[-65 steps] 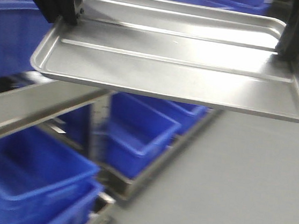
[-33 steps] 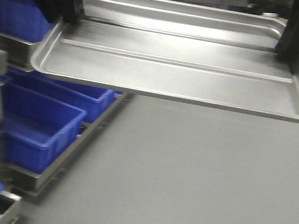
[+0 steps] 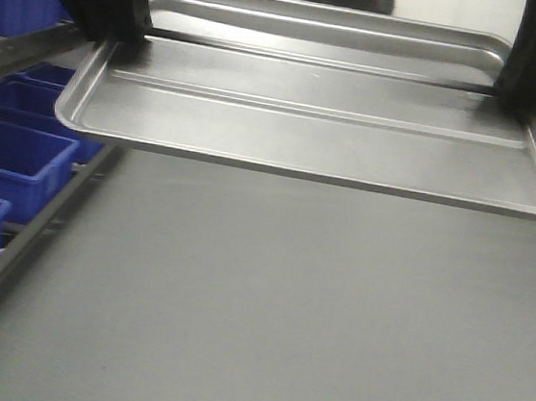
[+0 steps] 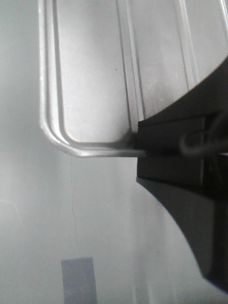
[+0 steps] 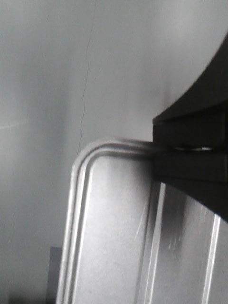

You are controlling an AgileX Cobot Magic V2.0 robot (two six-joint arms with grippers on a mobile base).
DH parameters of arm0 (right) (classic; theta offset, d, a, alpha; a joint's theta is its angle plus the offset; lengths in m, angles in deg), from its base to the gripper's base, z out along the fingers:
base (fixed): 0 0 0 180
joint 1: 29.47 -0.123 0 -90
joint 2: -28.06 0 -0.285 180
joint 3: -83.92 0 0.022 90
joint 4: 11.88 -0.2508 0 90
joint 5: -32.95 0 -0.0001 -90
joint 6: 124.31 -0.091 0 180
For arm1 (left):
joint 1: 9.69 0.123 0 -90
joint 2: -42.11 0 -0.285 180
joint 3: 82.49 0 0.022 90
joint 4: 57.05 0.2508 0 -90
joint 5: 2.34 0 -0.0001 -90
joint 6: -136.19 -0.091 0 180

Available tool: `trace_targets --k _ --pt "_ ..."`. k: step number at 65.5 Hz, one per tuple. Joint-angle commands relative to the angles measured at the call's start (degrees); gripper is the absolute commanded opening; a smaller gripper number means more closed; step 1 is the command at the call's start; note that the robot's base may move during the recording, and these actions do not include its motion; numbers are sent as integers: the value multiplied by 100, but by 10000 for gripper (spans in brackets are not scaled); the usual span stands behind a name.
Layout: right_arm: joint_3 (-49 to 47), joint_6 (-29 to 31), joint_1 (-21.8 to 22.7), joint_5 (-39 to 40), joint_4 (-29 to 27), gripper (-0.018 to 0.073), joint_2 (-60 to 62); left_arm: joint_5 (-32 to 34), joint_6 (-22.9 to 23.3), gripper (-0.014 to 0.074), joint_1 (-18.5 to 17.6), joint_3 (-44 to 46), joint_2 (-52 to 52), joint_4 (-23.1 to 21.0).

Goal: Grab silver tray and place in blue box
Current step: 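Hold the tray level with both grippers while the base drives to the bins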

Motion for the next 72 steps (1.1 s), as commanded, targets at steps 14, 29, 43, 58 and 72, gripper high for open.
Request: trace_targets --k 14,29,43,58,72 --pt "-178 69 59 -99 510 69 142 -189 -18 -105 46 136 -195 465" --pt "-178 69 59 -99 510 69 142 -189 -18 -105 46 136 -195 465" --pt "-178 69 59 -99 510 69 142 -189 -18 -105 46 136 -195 465" --pt "-178 69 59 -99 510 69 142 -189 -18 -105 46 136 -195 465" --pt "-178 69 59 -99 510 69 142 -189 -18 -105 46 136 -195 465"
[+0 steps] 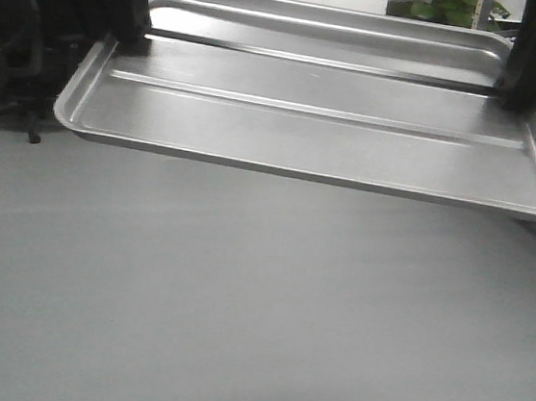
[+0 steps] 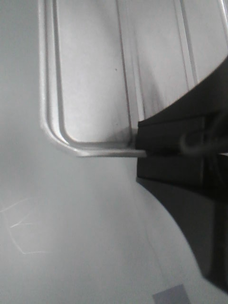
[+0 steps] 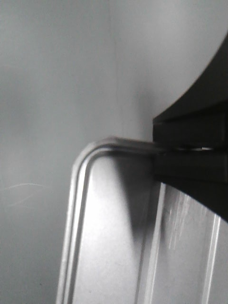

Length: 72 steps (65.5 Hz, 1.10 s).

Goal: Grab silver tray and place in blue box
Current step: 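Hold the tray level with both grippers while the base drives to the bins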

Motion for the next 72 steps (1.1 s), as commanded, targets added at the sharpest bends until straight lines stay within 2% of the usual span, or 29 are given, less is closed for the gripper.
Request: trace_targets --k 1,72 --pt "-178 69 59 -86 510 69 142 -189 -18 -105 46 136 -195 465" --pt "-178 69 59 -92 510 69 142 -189 -18 -105 46 136 -195 442"
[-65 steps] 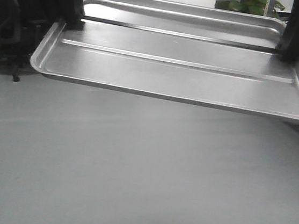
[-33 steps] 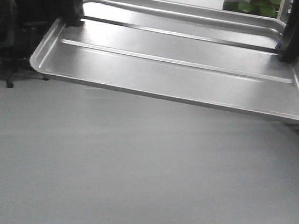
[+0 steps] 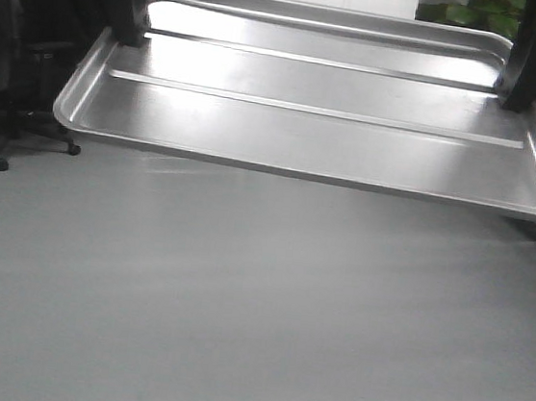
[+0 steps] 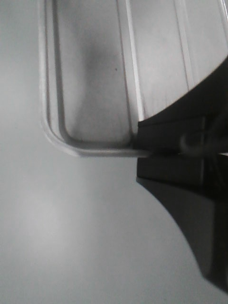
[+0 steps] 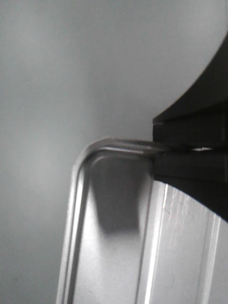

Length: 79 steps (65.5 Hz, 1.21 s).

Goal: Grab silver tray and place in blue box
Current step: 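Hold the tray level with both grippers while the base drives to the bins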

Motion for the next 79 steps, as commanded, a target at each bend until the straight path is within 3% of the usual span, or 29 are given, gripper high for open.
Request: trace_targets --k 1,79 --pt "-178 69 59 -92 510 69 142 -189 -18 -105 46 136 -196 442" --pt "-178 69 59 -89 510 69 142 -178 -18 -105 46 136 -196 326"
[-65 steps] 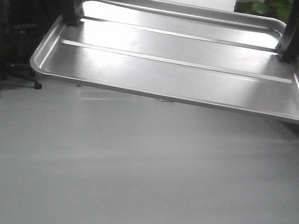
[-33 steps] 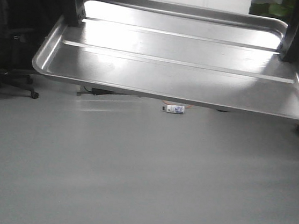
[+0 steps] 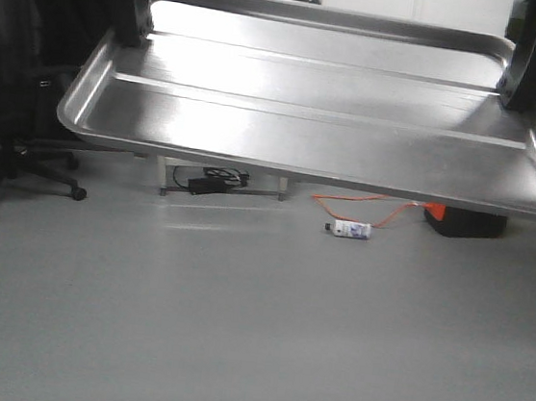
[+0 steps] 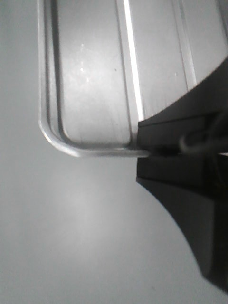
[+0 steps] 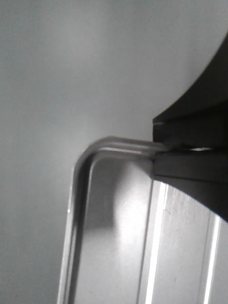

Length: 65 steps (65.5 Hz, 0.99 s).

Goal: Grab silver tray and place in blue box
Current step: 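Hold the tray level with both grippers while the base drives to the bins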

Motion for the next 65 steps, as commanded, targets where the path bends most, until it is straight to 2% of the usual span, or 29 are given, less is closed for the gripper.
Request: trace_targets --k 1,65 --pt "-178 69 59 -89 482 69 152 -178 -18 -105 46 136 -206 389" --pt "-178 69 59 -89 482 69 152 -178 -18 -105 46 136 -206 299"
